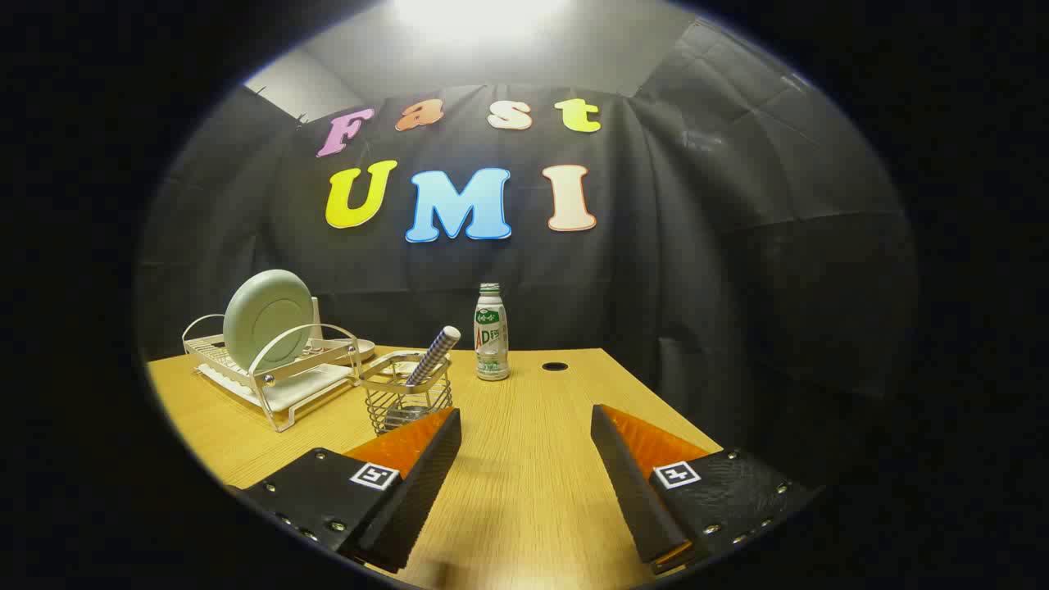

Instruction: Take the plate from the dish rack, then take the spoon from the basket and place it into the plate.

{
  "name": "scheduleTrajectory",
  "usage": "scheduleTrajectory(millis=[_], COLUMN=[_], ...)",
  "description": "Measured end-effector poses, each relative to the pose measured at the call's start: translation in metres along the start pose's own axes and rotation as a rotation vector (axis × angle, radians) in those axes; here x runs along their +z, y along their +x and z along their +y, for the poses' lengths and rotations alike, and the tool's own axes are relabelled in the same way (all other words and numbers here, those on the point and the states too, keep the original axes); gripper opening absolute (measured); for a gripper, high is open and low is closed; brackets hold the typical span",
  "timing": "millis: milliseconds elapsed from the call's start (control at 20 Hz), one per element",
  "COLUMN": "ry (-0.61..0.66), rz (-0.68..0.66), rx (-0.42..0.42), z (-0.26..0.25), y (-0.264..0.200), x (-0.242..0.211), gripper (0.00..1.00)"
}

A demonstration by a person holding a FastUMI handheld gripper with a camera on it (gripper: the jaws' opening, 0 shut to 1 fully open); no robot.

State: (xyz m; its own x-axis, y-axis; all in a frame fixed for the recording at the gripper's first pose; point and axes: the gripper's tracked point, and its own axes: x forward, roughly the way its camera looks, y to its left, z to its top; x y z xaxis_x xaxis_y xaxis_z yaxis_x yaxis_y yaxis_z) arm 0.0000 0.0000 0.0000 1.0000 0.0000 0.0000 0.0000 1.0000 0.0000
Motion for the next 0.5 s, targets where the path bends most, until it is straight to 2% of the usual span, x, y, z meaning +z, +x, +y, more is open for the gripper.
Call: scheduleTrajectory(millis=[150,300,500], ry=[0.0,0.03,0.074], rz=[0.002,0.018,-0.042], rx=[-0.004,-0.011,-0.077], z=[-0.001,-0.007,-0.032], y=[0.011,0.045,0.075], x=[-0.003,0.001,0.027], gripper=[0.97,0.97,0.97])
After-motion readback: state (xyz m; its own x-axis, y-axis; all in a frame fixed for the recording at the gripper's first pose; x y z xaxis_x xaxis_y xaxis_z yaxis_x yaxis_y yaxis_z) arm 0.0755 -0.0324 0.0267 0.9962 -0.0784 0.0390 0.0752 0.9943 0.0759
